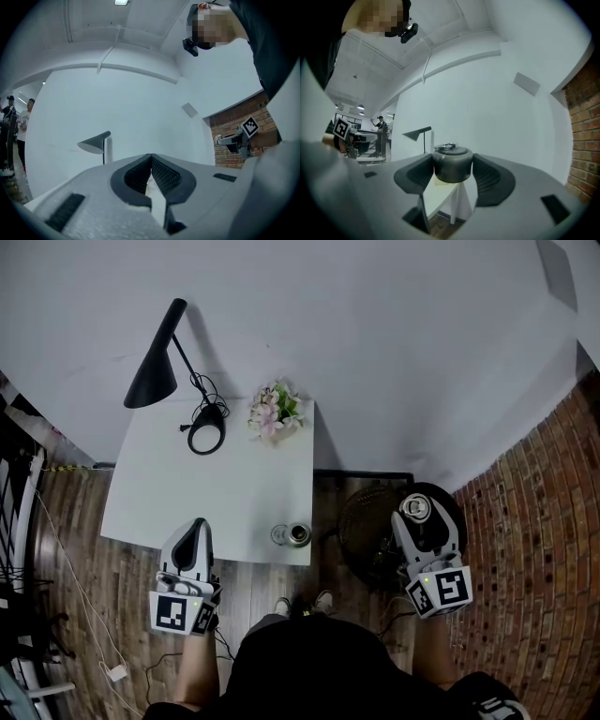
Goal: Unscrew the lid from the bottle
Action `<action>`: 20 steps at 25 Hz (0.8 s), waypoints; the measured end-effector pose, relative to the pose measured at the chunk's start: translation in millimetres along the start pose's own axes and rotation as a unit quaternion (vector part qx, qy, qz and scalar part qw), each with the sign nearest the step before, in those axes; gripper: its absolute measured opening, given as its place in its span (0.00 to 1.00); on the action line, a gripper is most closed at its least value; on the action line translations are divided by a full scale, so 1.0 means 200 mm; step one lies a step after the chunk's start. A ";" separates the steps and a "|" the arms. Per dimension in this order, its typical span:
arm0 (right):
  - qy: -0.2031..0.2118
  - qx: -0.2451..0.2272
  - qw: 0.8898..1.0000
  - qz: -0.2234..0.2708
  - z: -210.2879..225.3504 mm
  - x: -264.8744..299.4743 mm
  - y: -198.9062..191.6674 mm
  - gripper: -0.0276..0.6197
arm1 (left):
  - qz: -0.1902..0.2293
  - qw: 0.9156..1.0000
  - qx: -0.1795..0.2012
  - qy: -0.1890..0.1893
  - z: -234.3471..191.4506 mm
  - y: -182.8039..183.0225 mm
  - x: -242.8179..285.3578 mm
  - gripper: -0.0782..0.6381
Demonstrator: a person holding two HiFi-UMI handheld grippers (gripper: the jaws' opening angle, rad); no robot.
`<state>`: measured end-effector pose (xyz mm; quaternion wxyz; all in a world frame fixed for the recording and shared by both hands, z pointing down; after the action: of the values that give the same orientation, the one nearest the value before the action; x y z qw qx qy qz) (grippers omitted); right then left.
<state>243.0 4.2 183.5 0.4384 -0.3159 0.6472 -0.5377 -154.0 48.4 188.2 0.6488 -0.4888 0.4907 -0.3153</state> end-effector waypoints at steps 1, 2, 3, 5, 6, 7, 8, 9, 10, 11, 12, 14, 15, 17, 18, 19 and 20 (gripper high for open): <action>0.003 0.002 1.000 -0.001 -0.01 0.00 -0.01 0.45 | -0.001 1.000 -0.005 0.000 0.00 0.00 0.00 0.14; 0.006 0.002 1.000 -0.002 -0.02 0.01 -0.01 0.45 | -0.004 1.000 -0.005 0.001 0.00 0.00 0.00 0.14; 0.009 0.000 1.000 -0.003 -0.03 0.01 -0.01 0.45 | -0.007 1.000 -0.002 0.000 0.00 0.00 -0.01 0.14; 0.012 -0.004 1.000 -0.003 -0.04 0.02 -0.01 0.45 | -0.009 1.000 0.006 0.000 -0.01 0.00 -0.01 0.14; 0.013 -0.005 1.000 -0.003 -0.05 0.03 0.00 0.45 | -0.007 1.000 0.009 0.001 -0.02 0.00 -0.01 0.14; 0.013 -0.005 1.000 -0.002 -0.05 0.03 0.00 0.45 | -0.005 1.000 0.011 0.001 -0.03 0.00 -0.01 0.14; 0.014 -0.005 1.000 -0.002 -0.06 0.03 0.00 0.45 | -0.004 1.000 0.011 0.001 -0.03 0.00 -0.01 0.14; 0.015 -0.005 1.000 -0.002 -0.06 0.04 0.00 0.45 | -0.006 1.000 0.008 0.000 -0.02 0.01 -0.01 0.14; 0.016 -0.006 1.000 -0.001 -0.07 0.04 0.00 0.45 | -0.008 1.000 0.006 -0.001 -0.02 0.00 -0.01 0.14; 0.017 -0.006 1.000 0.000 -0.07 0.05 0.00 0.45 | -0.009 1.000 0.004 -0.002 -0.02 0.00 -0.01 0.14; 0.019 -0.006 1.000 0.000 -0.08 0.05 0.00 0.45 | -0.009 1.000 0.003 -0.002 -0.02 0.01 -0.01 0.14; 0.021 -0.006 1.000 0.001 -0.09 0.06 -0.01 0.45 | -0.010 1.000 0.003 -0.001 -0.02 0.01 -0.01 0.14; 0.022 -0.005 1.000 0.001 -0.09 0.06 -0.01 0.45 | -0.010 1.000 0.004 0.000 -0.02 0.01 -0.01 0.14; 0.022 -0.003 1.000 0.000 -0.10 0.06 -0.02 0.45 | -0.006 1.000 0.004 0.001 -0.03 0.02 -0.01 0.14; 0.022 -0.003 1.000 0.000 -0.10 0.07 -0.02 0.45 | -0.001 1.000 0.002 0.002 -0.03 0.02 0.00 0.14; 0.022 -0.003 1.000 0.000 -0.10 0.07 -0.02 0.45 | 0.004 1.000 0.000 0.003 -0.03 0.03 0.00 0.14; 0.023 -0.003 1.000 0.000 -0.09 0.07 -0.02 0.45 | 0.005 1.000 0.001 0.003 -0.03 0.02 0.00 0.14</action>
<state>219.8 -1.3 184.8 0.4223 -0.3049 0.6588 -0.5429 -160.5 47.4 183.3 0.6494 -0.4845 0.4948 -0.3142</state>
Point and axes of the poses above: the fingertips, and each gripper's own axes: x forward along the fingers, z to its right, y out of its top, the point moved 5 cm from there along -x, backward along the fingers, and after that the axes turned 14 degrees about z, right-handed, at the moved point
